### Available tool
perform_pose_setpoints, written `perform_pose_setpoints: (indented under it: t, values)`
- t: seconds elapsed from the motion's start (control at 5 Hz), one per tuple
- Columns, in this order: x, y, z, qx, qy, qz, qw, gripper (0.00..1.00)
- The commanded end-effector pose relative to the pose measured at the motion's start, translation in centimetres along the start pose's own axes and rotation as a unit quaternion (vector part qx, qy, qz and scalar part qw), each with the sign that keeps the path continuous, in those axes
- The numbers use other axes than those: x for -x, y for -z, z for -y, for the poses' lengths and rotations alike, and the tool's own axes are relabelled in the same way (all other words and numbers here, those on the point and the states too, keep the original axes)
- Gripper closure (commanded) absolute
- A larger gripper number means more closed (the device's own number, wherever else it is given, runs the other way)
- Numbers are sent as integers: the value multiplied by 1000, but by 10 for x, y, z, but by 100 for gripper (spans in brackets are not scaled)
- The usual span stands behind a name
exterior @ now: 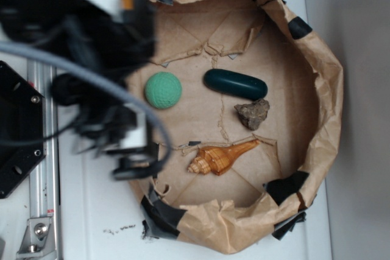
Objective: Grab the plastic pickle.
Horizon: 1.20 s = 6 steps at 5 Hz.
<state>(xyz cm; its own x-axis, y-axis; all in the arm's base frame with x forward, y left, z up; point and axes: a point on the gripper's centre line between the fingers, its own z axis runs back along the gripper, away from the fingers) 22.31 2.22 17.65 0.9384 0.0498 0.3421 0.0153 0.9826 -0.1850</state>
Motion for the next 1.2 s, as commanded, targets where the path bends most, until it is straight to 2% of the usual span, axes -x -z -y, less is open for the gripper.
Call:
perform_pose_setpoints:
  t: [0.0, 0.2, 0.4, 0.6, 0.8, 1.0]
  values:
    - [-34, 72, -27, -38, 58, -20, 997, 0]
    - [-21, 101, -31, -55, 99, -57, 992, 0]
    - [-15, 133, -48, -52, 115, -92, 988, 0]
    - [-26, 150, -49, -45, 147, -98, 983, 0]
    - [-24, 154, -46, -36, 149, -94, 984, 100]
    - [-33, 135, -34, -59, 163, -73, 982, 100]
